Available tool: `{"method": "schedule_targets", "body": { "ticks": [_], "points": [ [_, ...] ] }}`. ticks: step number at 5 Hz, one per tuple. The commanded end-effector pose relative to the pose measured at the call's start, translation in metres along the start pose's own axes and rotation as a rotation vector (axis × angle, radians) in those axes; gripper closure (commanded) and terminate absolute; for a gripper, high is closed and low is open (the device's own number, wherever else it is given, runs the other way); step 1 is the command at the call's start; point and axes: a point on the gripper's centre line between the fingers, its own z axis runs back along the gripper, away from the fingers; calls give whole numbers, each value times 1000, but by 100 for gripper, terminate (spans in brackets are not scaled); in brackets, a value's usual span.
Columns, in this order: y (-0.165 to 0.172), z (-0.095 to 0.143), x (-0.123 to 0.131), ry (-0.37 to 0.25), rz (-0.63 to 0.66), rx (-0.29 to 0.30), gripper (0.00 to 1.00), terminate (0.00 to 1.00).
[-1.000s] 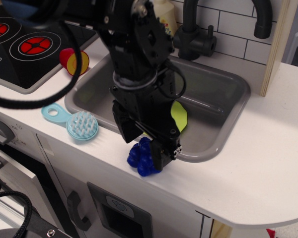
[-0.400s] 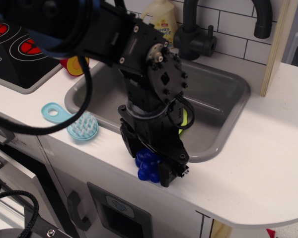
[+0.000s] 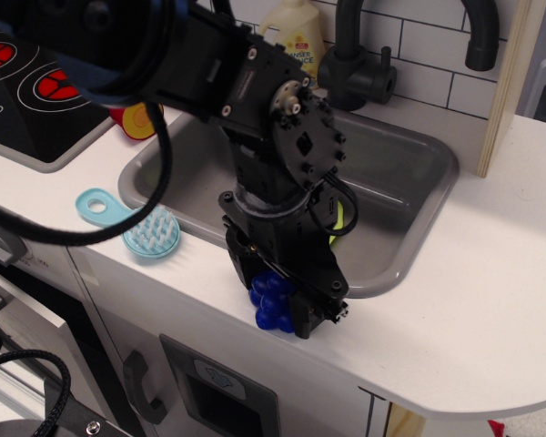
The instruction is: Put blueberries on plate sink
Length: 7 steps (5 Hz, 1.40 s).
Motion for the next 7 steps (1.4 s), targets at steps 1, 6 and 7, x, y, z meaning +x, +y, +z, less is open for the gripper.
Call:
{"method": "schedule_targets", "body": {
  "ticks": [1,6,7],
  "points": [
    [16,38,15,-37,39,-46,100,0],
    [107,-8,82,-88,288,122,100,0],
    [115,-22,83,-66,309,145,100,0]
  ]
}}
